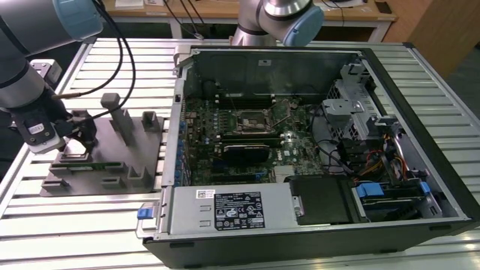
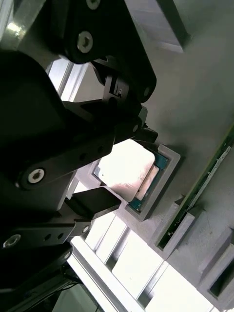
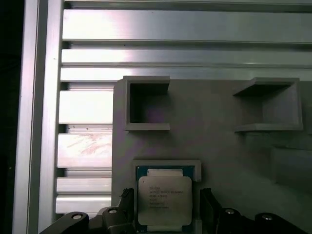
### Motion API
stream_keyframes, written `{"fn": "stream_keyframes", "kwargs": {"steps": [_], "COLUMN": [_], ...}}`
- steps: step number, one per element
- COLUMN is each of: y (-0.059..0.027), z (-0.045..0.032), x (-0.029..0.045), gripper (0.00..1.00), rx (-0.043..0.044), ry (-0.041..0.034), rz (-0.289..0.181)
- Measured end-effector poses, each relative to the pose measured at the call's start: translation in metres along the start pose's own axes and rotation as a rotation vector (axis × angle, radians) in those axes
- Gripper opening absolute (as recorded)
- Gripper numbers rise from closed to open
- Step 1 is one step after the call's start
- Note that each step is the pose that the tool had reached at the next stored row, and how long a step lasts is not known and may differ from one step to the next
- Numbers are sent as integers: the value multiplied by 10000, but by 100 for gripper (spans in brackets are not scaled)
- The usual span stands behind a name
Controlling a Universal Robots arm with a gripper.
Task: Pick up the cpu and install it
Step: 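Pick up the cpu and move it towards the insertion slot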
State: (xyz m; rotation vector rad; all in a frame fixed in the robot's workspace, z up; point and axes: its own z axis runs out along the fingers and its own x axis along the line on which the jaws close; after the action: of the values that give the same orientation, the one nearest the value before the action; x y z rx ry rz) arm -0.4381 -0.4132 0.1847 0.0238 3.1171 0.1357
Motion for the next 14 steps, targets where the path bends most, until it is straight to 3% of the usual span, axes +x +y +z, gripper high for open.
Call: {"fn": "stream_keyframes", "kwargs": {"steps": [3,14], "y": [0,0], "z": [8,17], "x": [1,0], "gripper": [65,65], "rx": [49,48], "ry": [1,-11], "rz": [2,133]}}
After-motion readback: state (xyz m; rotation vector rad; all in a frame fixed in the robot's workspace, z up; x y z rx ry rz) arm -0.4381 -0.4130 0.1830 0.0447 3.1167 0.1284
